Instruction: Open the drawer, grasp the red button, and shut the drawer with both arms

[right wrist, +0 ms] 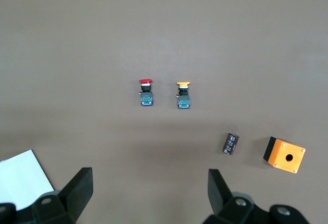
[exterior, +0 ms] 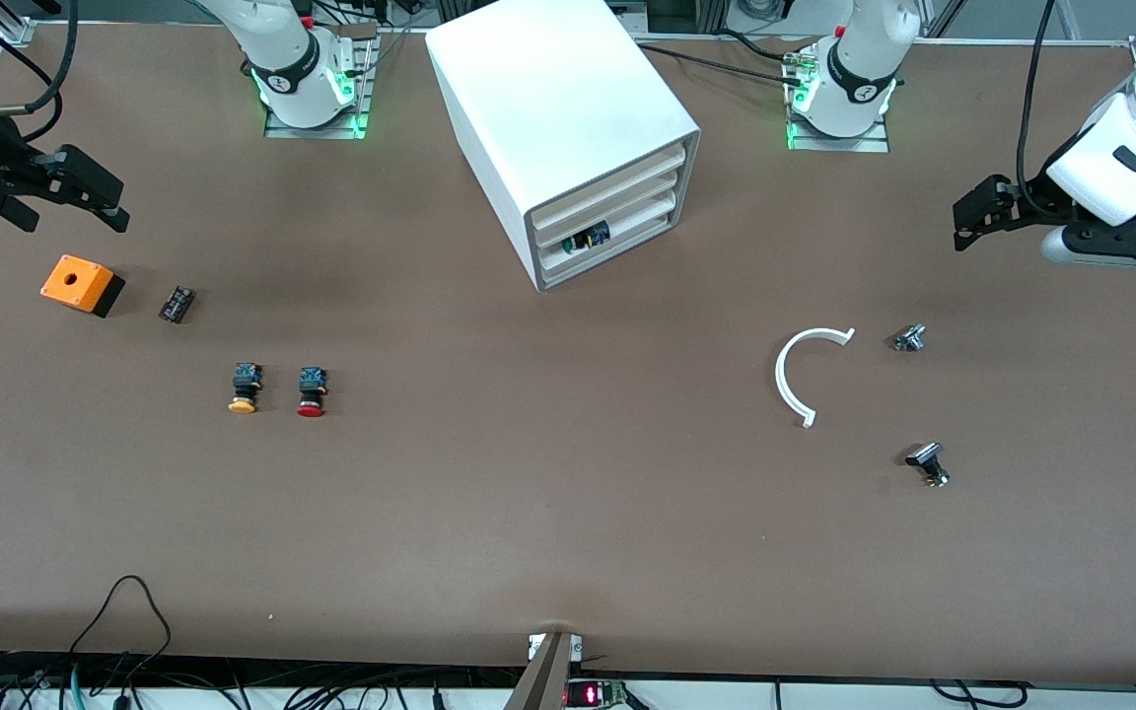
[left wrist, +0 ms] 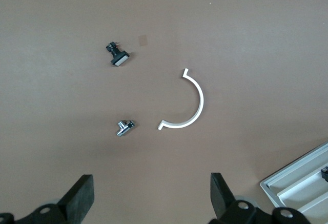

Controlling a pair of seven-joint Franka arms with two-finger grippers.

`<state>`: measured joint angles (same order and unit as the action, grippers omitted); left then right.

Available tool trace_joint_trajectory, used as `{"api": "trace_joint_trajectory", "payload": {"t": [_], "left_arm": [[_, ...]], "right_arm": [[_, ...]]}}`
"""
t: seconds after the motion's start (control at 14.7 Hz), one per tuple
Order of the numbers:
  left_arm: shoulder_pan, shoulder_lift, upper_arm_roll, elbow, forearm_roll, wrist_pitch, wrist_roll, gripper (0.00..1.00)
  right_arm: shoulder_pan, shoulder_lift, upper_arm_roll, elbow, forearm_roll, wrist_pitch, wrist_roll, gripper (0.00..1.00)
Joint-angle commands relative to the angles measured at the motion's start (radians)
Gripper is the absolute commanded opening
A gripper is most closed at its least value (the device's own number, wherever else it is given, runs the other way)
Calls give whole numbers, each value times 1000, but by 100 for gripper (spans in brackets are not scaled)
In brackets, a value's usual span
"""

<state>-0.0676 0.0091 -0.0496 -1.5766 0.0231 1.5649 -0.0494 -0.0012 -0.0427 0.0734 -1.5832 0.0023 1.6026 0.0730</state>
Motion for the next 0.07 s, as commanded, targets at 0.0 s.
{"api": "trace_joint_trajectory", "payload": {"t": [0.0], "left_arm": [[-4, -8, 1, 1, 26, -11, 14, 100]], "right_arm": [[0, -9, -6, 8, -5, -9, -28, 99]]}}
